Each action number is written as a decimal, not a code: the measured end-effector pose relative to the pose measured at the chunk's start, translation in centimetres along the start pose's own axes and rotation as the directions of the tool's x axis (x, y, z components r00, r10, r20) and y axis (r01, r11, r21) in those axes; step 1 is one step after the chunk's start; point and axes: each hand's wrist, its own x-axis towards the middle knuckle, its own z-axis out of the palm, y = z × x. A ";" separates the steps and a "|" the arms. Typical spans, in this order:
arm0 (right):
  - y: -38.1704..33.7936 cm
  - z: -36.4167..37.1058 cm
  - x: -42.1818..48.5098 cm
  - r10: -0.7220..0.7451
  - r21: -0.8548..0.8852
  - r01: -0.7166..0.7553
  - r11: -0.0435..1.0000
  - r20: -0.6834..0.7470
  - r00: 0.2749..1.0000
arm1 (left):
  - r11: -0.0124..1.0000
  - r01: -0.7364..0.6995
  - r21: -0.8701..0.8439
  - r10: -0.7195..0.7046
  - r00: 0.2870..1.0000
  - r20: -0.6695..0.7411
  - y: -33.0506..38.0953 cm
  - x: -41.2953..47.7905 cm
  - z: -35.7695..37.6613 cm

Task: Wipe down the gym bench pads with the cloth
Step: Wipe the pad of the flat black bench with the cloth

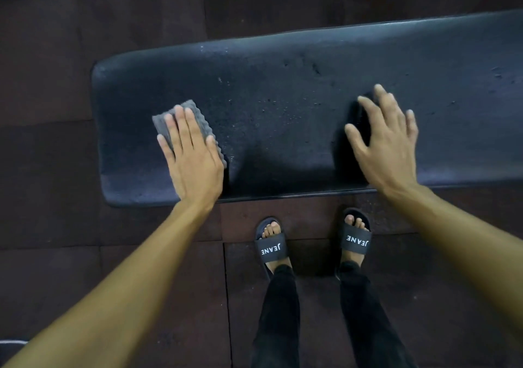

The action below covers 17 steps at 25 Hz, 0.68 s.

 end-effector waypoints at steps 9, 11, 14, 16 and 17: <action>3.9 0.5 -2.1 0.002 -0.033 0.002 0.999 0.117 0.993 | 0.950 -0.311 -0.017 0.311 0.950 -0.016 11.7 -7.5 2.5; 4.3 0.2 -2.1 -0.011 -0.033 0.015 0.999 0.121 0.993 | 0.951 -0.310 0.016 0.309 0.951 0.009 10.3 -9.0 2.6; 4.5 0.1 -1.7 -0.037 -0.025 0.041 0.999 0.120 0.992 | 0.987 -0.158 0.032 0.157 0.987 0.041 7.0 -7.4 1.8; 4.4 0.3 -1.4 -0.037 -0.040 0.041 0.998 0.091 0.995 | 0.997 -0.073 0.027 0.072 0.996 0.049 6.9 -4.3 1.3; 4.3 0.4 -1.4 -0.037 -0.043 0.041 0.998 0.083 0.996 | 0.999 -0.047 0.027 0.046 0.998 0.040 7.5 -2.6 1.1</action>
